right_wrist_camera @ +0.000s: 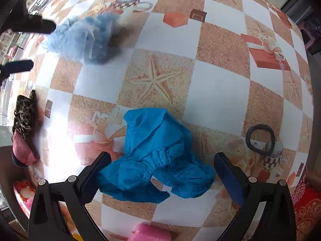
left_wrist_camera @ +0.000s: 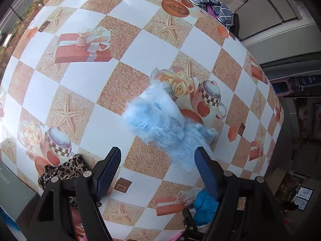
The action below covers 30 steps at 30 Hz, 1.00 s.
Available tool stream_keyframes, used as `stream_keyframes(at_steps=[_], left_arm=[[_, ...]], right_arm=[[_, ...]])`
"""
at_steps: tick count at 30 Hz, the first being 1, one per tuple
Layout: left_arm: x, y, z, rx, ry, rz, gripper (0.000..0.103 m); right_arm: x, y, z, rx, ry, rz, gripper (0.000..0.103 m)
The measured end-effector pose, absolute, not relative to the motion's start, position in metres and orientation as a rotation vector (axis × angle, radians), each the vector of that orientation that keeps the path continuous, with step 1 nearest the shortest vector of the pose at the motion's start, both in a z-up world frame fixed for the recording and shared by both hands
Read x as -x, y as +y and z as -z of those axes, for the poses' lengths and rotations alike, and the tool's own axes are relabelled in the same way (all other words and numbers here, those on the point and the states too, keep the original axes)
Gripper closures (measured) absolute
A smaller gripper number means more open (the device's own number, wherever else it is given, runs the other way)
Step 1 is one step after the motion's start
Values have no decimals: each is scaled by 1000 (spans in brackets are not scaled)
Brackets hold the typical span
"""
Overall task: Organize soft objects
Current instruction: 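Grasp the fluffy light-blue item with the left gripper while the right gripper grasps the blue cloth, then carry the fluffy light-blue item with the left gripper while the right gripper carries the blue cloth over the box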
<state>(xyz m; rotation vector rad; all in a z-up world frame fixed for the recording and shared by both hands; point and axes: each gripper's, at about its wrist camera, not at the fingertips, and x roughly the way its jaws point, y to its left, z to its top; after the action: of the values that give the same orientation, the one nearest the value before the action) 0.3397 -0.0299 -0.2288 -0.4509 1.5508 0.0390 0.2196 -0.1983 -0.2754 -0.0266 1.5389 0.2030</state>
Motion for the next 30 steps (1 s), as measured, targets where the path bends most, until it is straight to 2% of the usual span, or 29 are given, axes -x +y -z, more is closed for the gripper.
stream_keyframes(at_steps=[6,8,11,12,13,14,15,16,18,30], left_arm=[[-366,-57,251,412,1564,-80,24],[-371,-64,261,385,1581,-101,24],[-375,-77,268,320,1588,-135,24],[-378,-83,270,279,1606,-137,24],[-379,-89,270,230,1609,-135,31],[-380,-96,268,188,1602,-123,43],[-380,-102,266,156,1589,-95,51],[-379,-107,264,136,1578,-58,69],[-376,-116,261,114,1571,21,74],[-300,-133,182,-107,1384,282,75]], right_arm=[[-212,-204,271,34,1505,-246,0],[-210,-208,269,49,1496,-250,5],[-206,-218,261,59,1475,-251,23],[-205,-222,258,58,1463,-255,39],[-205,-226,254,43,1457,-263,48],[-206,-233,252,4,1462,-277,57],[-207,-240,251,-43,1471,-284,60],[-208,-245,249,-67,1471,-281,60],[-204,-257,242,-99,1460,-277,60],[-178,-313,203,-346,1446,-232,60]])
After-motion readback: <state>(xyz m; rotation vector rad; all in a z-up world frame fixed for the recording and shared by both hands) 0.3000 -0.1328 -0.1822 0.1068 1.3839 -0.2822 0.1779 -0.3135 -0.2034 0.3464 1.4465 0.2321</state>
